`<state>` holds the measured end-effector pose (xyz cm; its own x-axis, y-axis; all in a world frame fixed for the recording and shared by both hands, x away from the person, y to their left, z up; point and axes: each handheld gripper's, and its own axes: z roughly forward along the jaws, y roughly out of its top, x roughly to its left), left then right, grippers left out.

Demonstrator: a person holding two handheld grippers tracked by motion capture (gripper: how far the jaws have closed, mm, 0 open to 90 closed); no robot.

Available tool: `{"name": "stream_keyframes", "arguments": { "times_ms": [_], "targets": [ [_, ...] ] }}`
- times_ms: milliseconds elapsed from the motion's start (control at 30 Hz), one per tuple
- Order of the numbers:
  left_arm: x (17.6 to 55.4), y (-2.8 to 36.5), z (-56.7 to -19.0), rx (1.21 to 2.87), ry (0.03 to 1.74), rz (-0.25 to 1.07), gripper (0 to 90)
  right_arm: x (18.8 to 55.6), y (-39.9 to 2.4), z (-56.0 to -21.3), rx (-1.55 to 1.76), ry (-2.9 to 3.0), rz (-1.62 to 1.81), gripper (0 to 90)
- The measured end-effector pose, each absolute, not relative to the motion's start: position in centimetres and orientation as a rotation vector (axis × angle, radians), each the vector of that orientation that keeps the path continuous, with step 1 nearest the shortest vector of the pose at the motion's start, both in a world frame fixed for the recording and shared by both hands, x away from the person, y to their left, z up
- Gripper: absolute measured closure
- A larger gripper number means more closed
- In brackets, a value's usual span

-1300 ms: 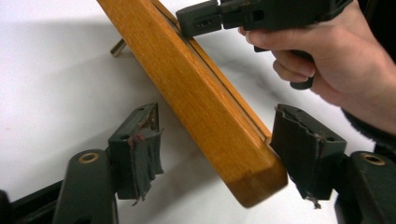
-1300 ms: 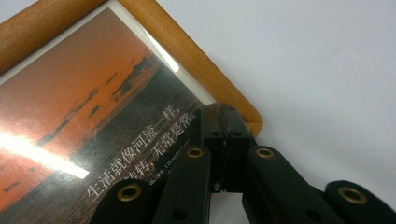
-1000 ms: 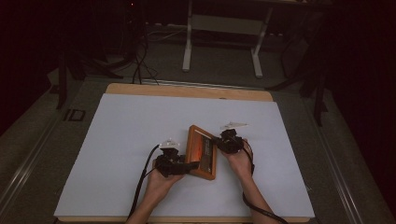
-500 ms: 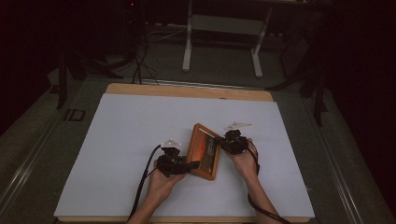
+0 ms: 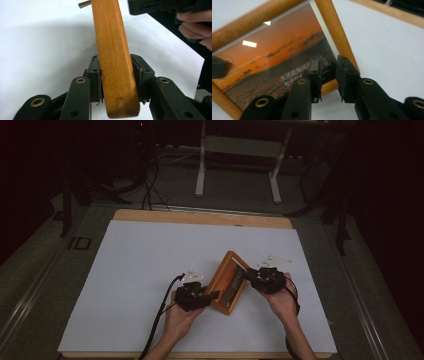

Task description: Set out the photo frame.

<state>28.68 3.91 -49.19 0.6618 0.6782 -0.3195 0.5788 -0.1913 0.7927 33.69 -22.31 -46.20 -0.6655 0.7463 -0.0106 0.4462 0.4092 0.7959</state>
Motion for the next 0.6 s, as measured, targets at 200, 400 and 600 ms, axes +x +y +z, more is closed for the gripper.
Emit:
{"name": "stream_keyframes", "arguments": {
  "times_ms": [200, 400, 600],
  "targets": [
    [28.1, 2.6, -48.6, 1.895, 0.950, 0.195, 67.1, 32.7, -23.4, -44.7, 1.030, 2.274, 1.145, 68.5],
    [27.8, 1.3, -48.1, 1.907, 0.903, 0.222, 67.9, 31.8, -24.1, -44.1, 1.026, 2.270, 1.144, 67.6],
    [27.5, 0.0, -47.8, 1.923, 0.858, 0.245, 68.4, 30.6, -25.0, -43.1, 0.998, 2.238, 1.178, 68.5]
  ]
}}
